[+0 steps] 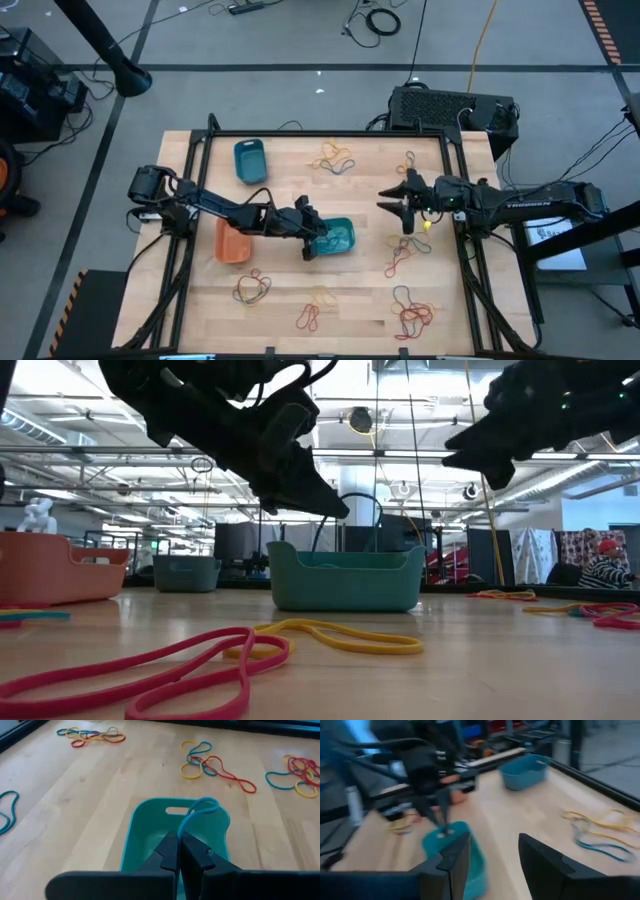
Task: Sort rubber bands into baskets
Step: Put the blue rubber band into the green bin
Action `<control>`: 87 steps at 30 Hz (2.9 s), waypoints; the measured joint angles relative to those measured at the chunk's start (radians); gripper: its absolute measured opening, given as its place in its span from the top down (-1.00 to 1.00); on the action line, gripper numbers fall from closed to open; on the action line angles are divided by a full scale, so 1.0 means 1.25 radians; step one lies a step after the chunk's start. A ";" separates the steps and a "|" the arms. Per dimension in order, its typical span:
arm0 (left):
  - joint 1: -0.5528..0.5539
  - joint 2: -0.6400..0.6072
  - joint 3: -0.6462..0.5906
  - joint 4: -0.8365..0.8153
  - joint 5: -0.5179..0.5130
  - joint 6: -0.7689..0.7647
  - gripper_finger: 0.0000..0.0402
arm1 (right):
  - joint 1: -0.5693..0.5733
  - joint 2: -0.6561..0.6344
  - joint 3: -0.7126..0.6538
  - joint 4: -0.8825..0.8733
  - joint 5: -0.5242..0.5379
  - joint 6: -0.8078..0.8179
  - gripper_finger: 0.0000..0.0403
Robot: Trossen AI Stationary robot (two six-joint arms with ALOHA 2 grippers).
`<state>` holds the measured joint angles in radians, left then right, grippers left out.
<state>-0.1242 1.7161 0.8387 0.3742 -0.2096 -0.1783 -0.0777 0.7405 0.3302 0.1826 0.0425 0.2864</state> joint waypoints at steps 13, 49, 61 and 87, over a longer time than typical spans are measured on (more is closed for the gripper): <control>0.011 -0.001 0.102 -0.244 0.022 0.021 0.46 | 0.075 0.009 0.000 0.080 -0.015 -0.015 0.21; -0.334 -0.001 0.241 -0.902 0.163 -0.347 0.30 | 0.211 0.126 0.000 0.305 -0.014 -0.057 0.21; -0.312 -0.001 0.135 -0.841 0.145 -0.302 0.30 | 0.211 0.168 0.001 0.355 -0.014 -0.077 0.21; -0.298 0.052 0.136 -0.808 0.181 -0.245 0.35 | 0.224 0.211 0.034 0.366 -0.080 -0.099 0.21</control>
<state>-0.4964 1.7805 1.0092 -0.6358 0.0169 -0.4839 0.2018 1.0045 0.3728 0.6401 -0.0572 0.1622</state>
